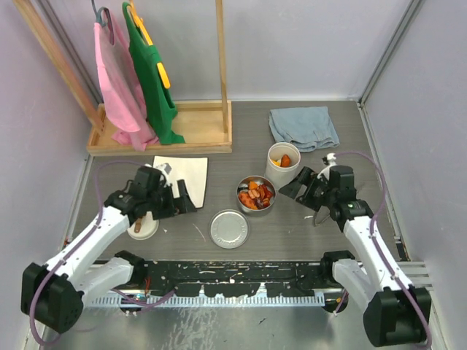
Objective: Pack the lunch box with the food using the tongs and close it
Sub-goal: Adjust the packing box at the center of the board.
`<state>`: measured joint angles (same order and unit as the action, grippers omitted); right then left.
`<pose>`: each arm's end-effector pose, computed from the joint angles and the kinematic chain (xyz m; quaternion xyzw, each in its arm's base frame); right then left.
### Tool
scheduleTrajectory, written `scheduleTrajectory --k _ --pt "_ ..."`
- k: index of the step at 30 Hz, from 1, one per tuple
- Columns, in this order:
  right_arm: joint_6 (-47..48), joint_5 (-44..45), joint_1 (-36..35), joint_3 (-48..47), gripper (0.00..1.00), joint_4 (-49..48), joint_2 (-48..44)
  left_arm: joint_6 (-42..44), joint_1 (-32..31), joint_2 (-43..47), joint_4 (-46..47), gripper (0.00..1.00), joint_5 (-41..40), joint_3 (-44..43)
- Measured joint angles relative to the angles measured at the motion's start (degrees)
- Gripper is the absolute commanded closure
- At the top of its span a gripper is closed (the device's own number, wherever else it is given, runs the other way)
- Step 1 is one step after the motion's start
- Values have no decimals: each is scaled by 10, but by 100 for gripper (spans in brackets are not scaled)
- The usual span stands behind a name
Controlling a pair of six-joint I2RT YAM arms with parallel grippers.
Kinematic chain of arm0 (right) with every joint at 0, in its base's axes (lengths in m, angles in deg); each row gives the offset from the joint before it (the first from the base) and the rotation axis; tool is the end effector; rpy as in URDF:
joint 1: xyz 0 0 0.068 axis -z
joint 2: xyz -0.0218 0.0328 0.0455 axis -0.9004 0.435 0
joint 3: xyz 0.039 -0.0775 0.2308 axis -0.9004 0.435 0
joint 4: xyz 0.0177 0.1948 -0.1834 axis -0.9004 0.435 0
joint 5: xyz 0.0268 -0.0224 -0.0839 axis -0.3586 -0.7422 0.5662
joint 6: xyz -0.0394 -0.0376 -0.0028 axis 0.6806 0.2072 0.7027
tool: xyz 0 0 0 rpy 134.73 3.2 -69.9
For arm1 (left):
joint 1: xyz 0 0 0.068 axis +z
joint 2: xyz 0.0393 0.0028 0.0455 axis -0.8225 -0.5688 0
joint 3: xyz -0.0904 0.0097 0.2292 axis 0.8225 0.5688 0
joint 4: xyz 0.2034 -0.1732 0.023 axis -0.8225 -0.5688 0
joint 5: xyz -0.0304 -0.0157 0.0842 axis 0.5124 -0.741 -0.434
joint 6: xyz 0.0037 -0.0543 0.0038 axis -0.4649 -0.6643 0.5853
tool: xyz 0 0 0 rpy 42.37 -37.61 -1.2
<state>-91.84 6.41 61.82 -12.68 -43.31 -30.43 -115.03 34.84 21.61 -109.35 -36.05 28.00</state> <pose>0.2001 0.0239 0.2110 0.1520 0.8695 0.3210 0.3433 0.1916 -0.0808 0.2132 -0.0707 0.9356 -0.2479 0.2412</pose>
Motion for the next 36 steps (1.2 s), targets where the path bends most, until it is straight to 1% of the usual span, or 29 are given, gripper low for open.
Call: scheduleTrajectory --k 3,5,7,10,17,22,24,29,36 --pt "-1 -10 -44 10 11 -25 37 -20 -61 -31 15 12 -3 14" --pt "-7 -11 -71 18 11 -57 57 -39 -104 -49 32 12 -11 19" --pt "-23 -10 -83 31 11 -99 68 -59 -140 -66 50 17 -24 23" --pt "-53 -3 -90 60 11 -177 87 -83 -180 -91 73 20 -49 24" --pt "-123 24 -104 104 11 -346 145 -137 -238 -151 115 26 -99 31" --pt "-157 40 -139 132 12 -435 179 -163 -268 -195 141 34 -118 31" --pt "-162 43 -152 138 13 -450 188 -170 -278 -218 148 39 -123 31" --pt "-166 38 -187 146 13 -461 189 -183 -290 -231 166 57 -139 29" --pt "-154 14 -217 157 13 -424 146 -195 -292 -207 173 77 -165 56"
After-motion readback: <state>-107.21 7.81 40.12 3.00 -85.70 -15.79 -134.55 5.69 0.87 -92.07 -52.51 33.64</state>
